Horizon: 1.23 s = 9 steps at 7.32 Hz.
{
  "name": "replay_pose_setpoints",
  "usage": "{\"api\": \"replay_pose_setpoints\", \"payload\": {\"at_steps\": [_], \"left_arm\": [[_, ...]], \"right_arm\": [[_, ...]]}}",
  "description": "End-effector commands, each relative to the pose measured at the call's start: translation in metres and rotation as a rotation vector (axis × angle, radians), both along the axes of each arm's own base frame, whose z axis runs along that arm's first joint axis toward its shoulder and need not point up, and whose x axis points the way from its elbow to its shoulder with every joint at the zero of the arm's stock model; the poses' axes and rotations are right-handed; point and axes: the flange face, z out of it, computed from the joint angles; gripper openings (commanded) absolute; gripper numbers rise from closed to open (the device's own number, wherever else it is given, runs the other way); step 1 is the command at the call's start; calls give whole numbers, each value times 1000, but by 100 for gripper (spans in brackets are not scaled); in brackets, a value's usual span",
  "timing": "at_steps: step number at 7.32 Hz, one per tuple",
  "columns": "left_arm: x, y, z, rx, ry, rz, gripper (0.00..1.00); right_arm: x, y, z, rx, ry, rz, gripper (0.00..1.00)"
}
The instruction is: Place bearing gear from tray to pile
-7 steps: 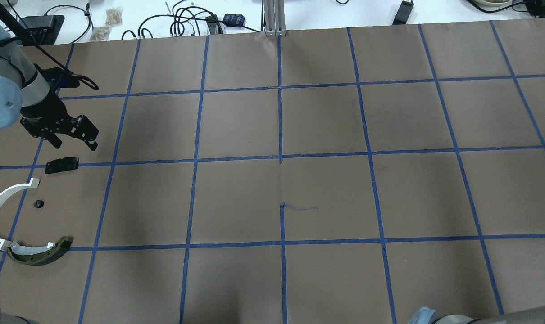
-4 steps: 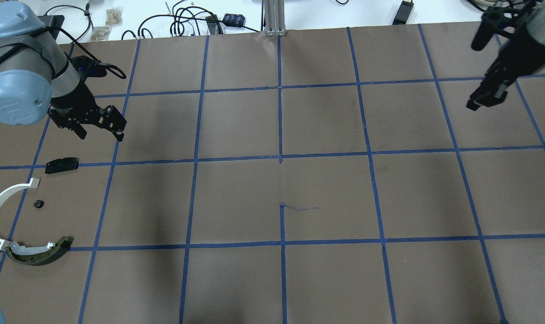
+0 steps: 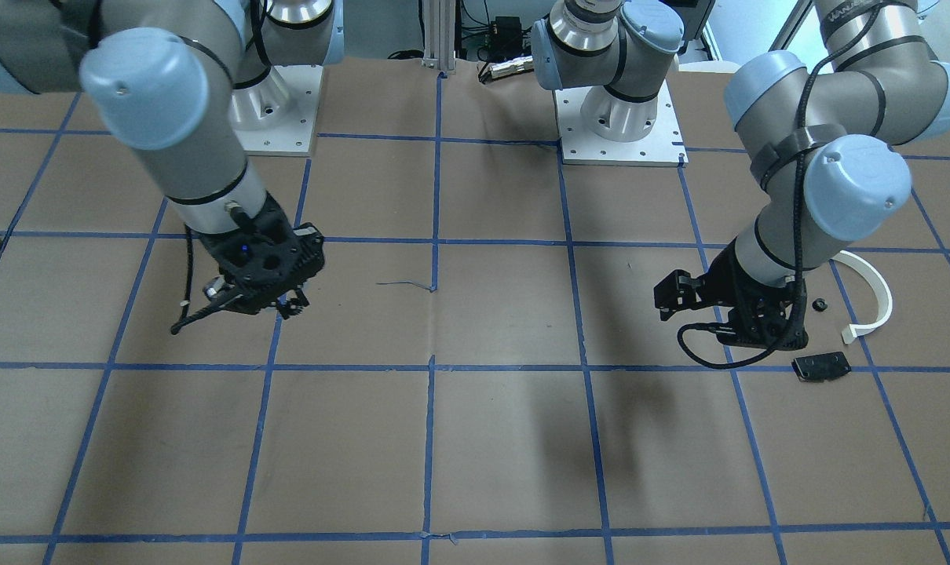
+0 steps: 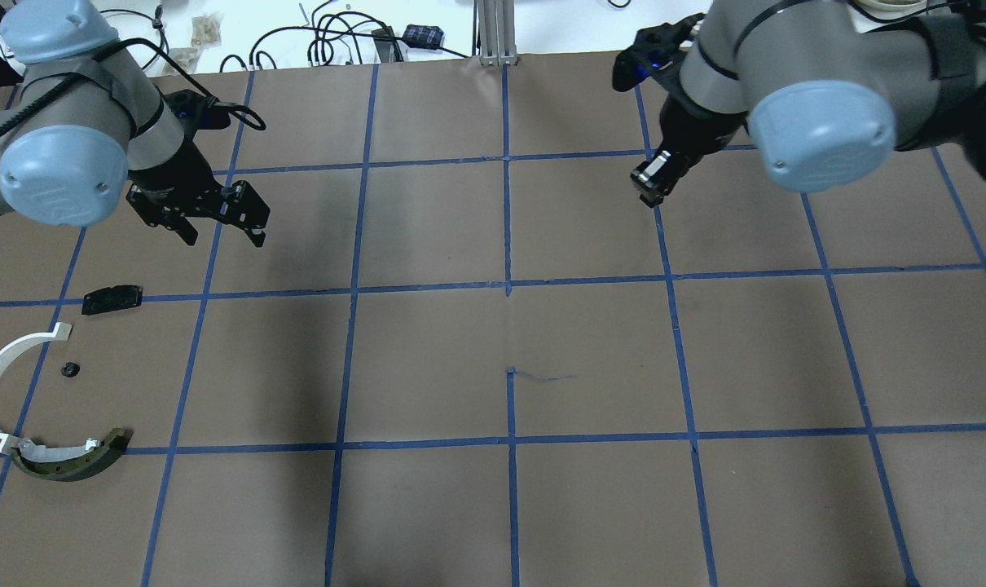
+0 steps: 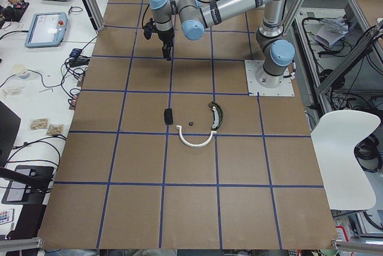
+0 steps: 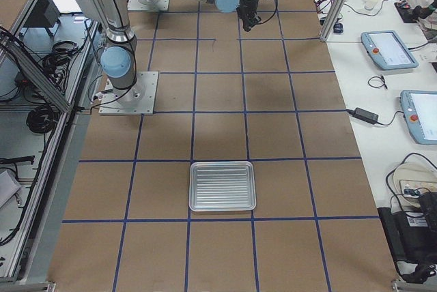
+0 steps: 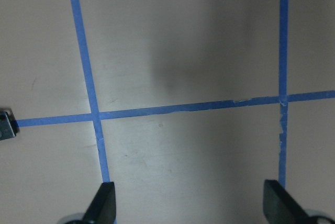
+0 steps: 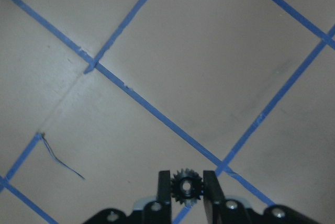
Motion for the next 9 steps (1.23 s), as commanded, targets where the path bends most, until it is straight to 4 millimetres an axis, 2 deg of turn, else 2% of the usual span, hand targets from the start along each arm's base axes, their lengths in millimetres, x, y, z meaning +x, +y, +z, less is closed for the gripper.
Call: {"api": "replay_pose_setpoints", "payload": {"at_steps": [1, 3, 4, 5, 6, 7, 8, 9], "left_arm": [[-32, -1, -12, 15, 2, -2, 100], [-39, -1, -22, 28, 47, 27, 100], [-40, 1, -26, 37, 52, 28, 100], [-40, 1, -29, 45, 53, 26, 100], [-41, 0, -34, 52, 53, 25, 100], [-43, -1, -38, 59, 54, 21, 100], [-55, 0, -38, 58, 51, 2, 100], [-60, 1, -39, 58, 49, -3, 100]], "right_arm": [[68, 2, -28, -19, -35, -198, 29], [100, 10, -53, -15, 2, -199, 28], [123, 16, -85, 7, 31, -234, 28], [151, 19, -100, -40, -3, -270, 28], [158, 20, -111, -37, -2, -287, 29], [157, 24, -118, -24, 6, -285, 31], [152, 27, -125, -29, 40, -286, 53], [148, 26, -125, -42, 66, -277, 87]]}}
